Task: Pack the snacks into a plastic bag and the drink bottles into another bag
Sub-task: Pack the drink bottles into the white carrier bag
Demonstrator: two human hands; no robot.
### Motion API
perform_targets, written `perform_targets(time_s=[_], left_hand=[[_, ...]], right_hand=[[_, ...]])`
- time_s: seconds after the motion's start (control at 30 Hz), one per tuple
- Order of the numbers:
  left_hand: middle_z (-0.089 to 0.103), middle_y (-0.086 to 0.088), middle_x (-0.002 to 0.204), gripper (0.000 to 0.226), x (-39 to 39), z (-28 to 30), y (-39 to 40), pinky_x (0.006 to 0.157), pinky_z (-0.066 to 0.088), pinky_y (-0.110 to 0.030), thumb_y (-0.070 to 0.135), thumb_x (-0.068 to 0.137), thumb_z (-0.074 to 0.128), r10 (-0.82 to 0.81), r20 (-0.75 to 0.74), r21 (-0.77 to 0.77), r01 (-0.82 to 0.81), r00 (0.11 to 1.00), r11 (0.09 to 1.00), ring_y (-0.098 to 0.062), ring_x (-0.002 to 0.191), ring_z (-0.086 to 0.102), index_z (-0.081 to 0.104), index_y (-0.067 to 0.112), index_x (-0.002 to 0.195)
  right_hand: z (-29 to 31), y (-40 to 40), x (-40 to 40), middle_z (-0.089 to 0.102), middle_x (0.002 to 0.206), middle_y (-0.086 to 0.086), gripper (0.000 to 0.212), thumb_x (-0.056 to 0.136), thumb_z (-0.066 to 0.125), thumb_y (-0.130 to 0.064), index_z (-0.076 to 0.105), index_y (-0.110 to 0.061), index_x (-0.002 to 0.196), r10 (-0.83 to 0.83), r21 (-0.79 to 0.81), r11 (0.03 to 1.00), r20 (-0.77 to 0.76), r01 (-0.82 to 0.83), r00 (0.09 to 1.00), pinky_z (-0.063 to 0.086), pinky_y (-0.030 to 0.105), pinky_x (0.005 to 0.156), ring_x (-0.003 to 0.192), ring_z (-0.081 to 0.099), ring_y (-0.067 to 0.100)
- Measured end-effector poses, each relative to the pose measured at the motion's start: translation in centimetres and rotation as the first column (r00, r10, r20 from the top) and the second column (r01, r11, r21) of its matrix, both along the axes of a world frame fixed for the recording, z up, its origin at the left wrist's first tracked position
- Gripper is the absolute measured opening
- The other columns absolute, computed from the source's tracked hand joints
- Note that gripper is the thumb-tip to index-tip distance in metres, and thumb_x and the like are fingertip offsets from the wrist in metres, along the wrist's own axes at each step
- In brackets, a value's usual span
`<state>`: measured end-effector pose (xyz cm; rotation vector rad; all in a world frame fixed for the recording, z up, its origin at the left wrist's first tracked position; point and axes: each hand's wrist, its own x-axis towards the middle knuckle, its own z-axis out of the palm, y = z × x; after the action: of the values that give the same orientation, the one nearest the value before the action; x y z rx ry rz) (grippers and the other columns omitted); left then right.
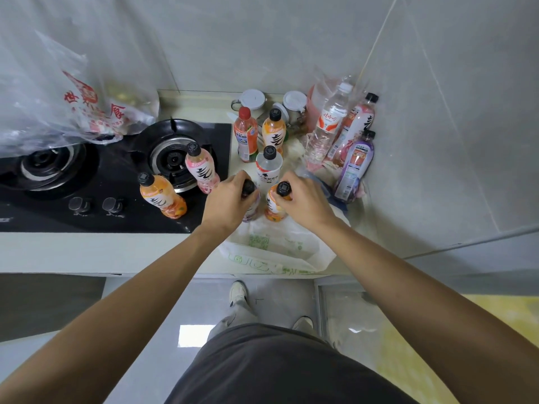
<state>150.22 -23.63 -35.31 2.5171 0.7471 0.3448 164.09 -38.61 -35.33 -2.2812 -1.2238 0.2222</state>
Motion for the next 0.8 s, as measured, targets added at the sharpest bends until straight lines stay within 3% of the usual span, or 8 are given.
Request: perform_targets(time_s=[0.27,0.43,0.57,0.7,0.8], left_hand=[[0.062,-0.007,0.082,0.026,0.6,0.1,1.3,0.054,0.046,-0.040,0.034,0.093,0.067,-0.058,-0.060,0.008,0.058,0.996,0.998,-0.029,0.072,0.058,0.052,0.013,0.097],[0.060,-0.005,0.085,0.027,1.0,0.8,2.3,0.056,0.036,-0.033,0.036,0.095,0.061,-0.054,-0.155,0.073,0.066,0.986,0.995,-0.029,0.073,0.053,0.049,0.013,0.101],[0.061,-0.004,0.086,0.030,1.4,1.1,2.9,0.057,0.040,-0.033,0.042,0.094,0.061,-0.081,-0.216,0.099,0.104,0.973,0.990,-0.029,0.077,0.058,0.052,0.014,0.101],[0.060,-0.007,0.101,0.038,2.3,1.6,3.2,0.068,0.045,-0.038,0.049,0.094,0.058,-0.076,-0.179,0.206,0.113,0.981,0.972,-0.028,0.098,0.054,0.060,0.013,0.107],[0.059,-0.008,0.106,0.042,3.9,2.0,3.5,0.077,0.053,-0.047,0.052,0.096,0.052,-0.104,-0.173,0.227,0.142,0.979,0.963,-0.029,0.104,0.051,0.056,0.015,0.115]], right_hand=[[-0.4,0.7,0.1,0.064,0.080,0.002,0.029,0.095,0.068,-0.036,0.043,-0.023,0.093,0.022,-0.007,1.000,0.007,-0.022,1.000,0.049,0.043,0.058,0.074,0.064,0.028],[0.1,0.7,0.5,0.070,0.087,0.002,0.030,0.093,0.070,-0.041,0.057,-0.017,0.107,0.035,-0.039,0.999,0.001,-0.035,0.999,0.053,0.041,0.062,0.080,0.067,0.027],[0.6,0.4,1.2,0.057,0.071,-0.013,0.033,0.094,0.065,-0.051,0.059,-0.025,0.113,0.021,-0.078,0.997,-0.053,-0.025,0.998,0.055,0.040,0.067,0.071,0.061,0.017],[1.2,-0.4,3.0,0.071,0.079,-0.003,0.033,0.102,0.049,-0.051,0.062,-0.021,0.108,-0.077,-0.042,0.996,-0.068,0.075,0.995,0.052,0.043,0.086,0.082,0.064,0.019],[1.3,-1.2,5.4,0.073,0.090,0.004,0.026,0.103,0.054,-0.040,0.062,-0.016,0.105,-0.223,-0.056,0.973,0.024,0.224,0.975,0.049,0.037,0.073,0.087,0.067,0.028]])
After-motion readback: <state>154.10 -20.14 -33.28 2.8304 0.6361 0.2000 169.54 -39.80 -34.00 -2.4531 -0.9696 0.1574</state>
